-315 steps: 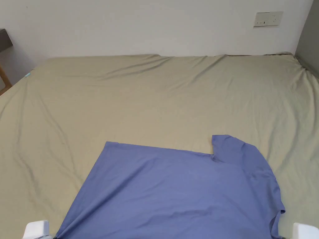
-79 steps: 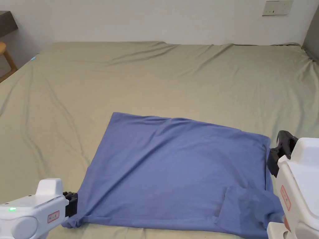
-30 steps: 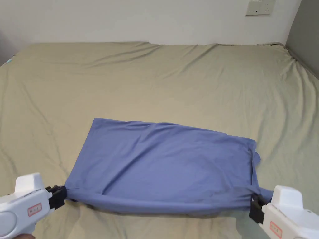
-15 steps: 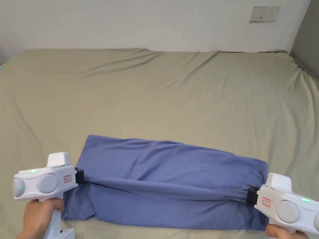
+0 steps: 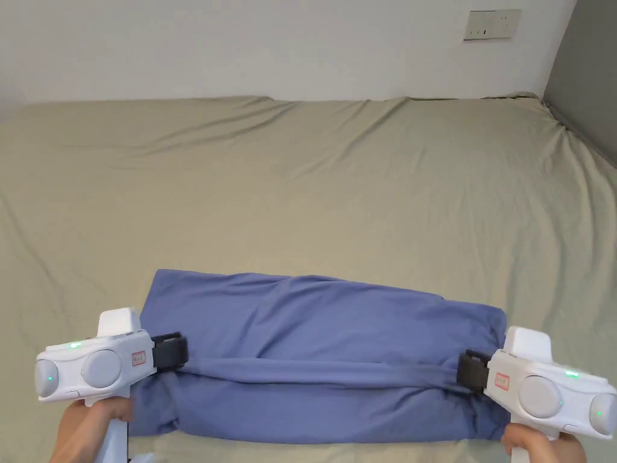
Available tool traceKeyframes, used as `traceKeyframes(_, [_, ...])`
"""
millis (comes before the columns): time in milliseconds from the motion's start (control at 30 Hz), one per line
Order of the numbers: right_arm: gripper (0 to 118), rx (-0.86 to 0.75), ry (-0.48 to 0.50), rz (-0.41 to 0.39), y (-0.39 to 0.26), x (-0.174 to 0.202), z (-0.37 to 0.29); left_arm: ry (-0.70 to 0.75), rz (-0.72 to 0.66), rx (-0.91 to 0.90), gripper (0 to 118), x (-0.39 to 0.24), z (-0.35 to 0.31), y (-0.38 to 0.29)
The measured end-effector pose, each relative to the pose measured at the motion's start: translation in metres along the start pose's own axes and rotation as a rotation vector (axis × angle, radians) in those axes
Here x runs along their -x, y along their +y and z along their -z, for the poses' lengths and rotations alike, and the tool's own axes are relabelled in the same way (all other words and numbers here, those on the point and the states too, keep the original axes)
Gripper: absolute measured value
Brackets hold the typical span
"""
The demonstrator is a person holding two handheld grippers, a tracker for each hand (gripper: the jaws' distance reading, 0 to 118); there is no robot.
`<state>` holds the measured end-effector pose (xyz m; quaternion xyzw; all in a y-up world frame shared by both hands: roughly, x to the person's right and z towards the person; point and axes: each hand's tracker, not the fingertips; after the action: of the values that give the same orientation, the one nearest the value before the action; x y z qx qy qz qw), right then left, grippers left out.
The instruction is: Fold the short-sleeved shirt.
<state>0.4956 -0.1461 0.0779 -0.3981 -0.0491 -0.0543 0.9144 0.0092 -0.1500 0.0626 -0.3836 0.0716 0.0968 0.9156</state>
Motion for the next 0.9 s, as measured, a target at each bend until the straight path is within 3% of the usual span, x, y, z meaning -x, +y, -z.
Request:
traceKeyframes(33, [101, -0.054, 0.013, -0.004, 0.004, -0.003, -0.014, -0.037, -0.015, -0.056, 112, -0.003, -0.018, 0.004])
traceKeyframes(167, [103, -0.323, 0.067, -0.050, 0.017, 0.002, -0.106, -0.124, -0.009, -0.297, 112, -0.024, -0.100, 0.019])
traceKeyframes(300, [103, -0.554, 0.058, -0.104, 0.017, 0.008, -0.173, -0.095, 0.064, -0.535, 112, -0.046, -0.164, 0.013])
traceKeyframes(467, [101, -0.683, -0.028, -0.164, 0.005, 0.013, -0.210, 0.003, 0.201, -0.693, 108, -0.069, -0.203, -0.014])
traceKeyframes(500, [97, -0.700, -0.038, -0.172, 0.001, 0.014, -0.214, 0.017, 0.215, -0.700, 103, -0.070, -0.204, -0.017])
traceKeyframes(567, [70, -0.711, -0.038, -0.180, -0.006, 0.016, -0.218, 0.017, 0.221, -0.707, 83, -0.073, -0.212, -0.028])
traceKeyframes(600, [50, -0.720, -0.037, -0.181, -0.009, 0.016, -0.220, 0.012, 0.221, -0.710, 67, -0.073, -0.215, -0.032])
traceKeyframes(633, [22, -0.727, -0.039, -0.181, -0.012, 0.017, -0.222, 0.007, 0.226, -0.714, 33, -0.074, -0.215, -0.034])
traceKeyframes(667, [6, -0.732, -0.040, -0.185, -0.014, 0.017, -0.222, 0.002, 0.227, -0.712, 6, -0.074, -0.216, -0.036])
traceKeyframes(700, [2, -0.732, -0.039, -0.186, -0.016, 0.017, -0.222, -0.011, 0.231, -0.701, 0, -0.074, -0.215, -0.037])
traceKeyframes(900, [1, -0.723, -0.018, -0.204, -0.017, 0.016, -0.222, -0.024, 0.201, -0.629, 0, -0.067, -0.207, -0.031])
